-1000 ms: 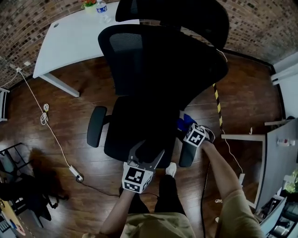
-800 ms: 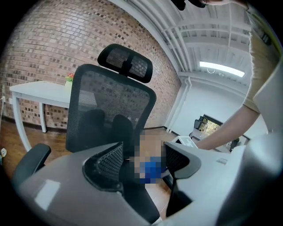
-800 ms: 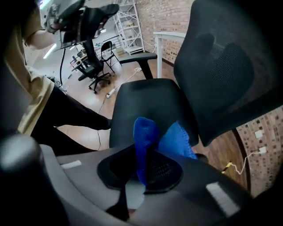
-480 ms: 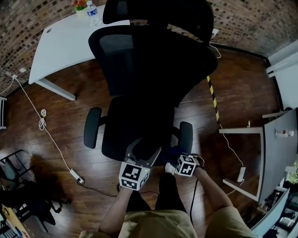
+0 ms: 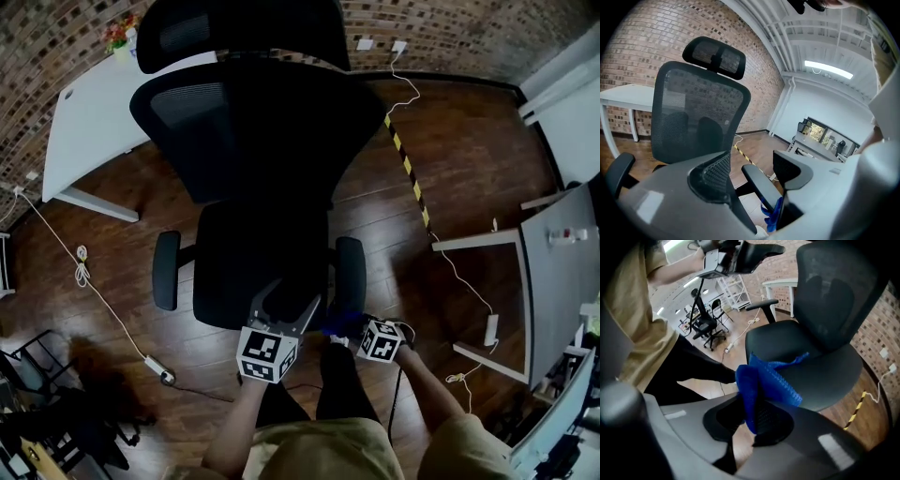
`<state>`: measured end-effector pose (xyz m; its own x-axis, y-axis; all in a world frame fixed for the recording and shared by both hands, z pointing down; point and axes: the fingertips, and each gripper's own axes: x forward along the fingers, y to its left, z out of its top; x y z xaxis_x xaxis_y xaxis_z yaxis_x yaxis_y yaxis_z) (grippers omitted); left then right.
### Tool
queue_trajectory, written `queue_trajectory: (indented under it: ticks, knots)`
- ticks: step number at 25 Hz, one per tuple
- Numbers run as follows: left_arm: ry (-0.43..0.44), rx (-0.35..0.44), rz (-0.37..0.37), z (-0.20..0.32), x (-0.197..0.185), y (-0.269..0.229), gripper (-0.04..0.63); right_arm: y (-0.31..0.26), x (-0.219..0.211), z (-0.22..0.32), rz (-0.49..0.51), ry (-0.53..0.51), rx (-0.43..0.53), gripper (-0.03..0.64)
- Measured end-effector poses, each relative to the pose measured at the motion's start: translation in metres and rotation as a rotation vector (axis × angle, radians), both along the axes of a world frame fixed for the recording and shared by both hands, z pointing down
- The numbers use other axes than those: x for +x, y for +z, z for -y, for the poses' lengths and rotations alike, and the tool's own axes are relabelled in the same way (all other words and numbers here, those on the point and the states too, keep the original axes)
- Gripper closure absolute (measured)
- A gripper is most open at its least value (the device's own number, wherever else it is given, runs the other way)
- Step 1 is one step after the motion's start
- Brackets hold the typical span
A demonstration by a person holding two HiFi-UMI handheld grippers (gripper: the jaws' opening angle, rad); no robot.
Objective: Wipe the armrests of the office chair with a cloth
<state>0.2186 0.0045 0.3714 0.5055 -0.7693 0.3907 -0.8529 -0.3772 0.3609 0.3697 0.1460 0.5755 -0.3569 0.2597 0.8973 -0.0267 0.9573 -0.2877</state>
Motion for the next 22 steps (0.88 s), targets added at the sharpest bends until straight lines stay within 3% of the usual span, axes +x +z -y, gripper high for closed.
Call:
queue_trajectory:
  ticks: [4,7,10,12,20,22]
  knots:
    - [0.003,-0.006,0.002,0.007,0.016,0.002,0.319,0.009,0.031,0.007,-0.044,-0.03,-0.006,0.582]
    - [0.006,-0.006,0.002,0.012,0.022,0.004,0.319,0.023,0.062,0.032,-0.129,0.0,0.055,0.581]
    - [0.0,-0.017,0.001,0.016,0.022,0.009,0.319,0.026,0.082,0.089,-0.162,0.186,0.152,0.583]
    - [-0.003,-0.025,0.0,0.018,0.021,0.011,0.319,0.017,0.083,0.134,-0.126,0.323,0.191,0.582]
    - [-0.027,-0.045,0.01,0.022,-0.001,0.014,0.319,0.001,0.028,0.275,0.022,0.635,0.259,0.581]
    - [-0.036,-0.041,0.014,0.027,-0.01,0.014,0.319,0.0,0.009,0.297,0.056,0.644,0.228,0.581]
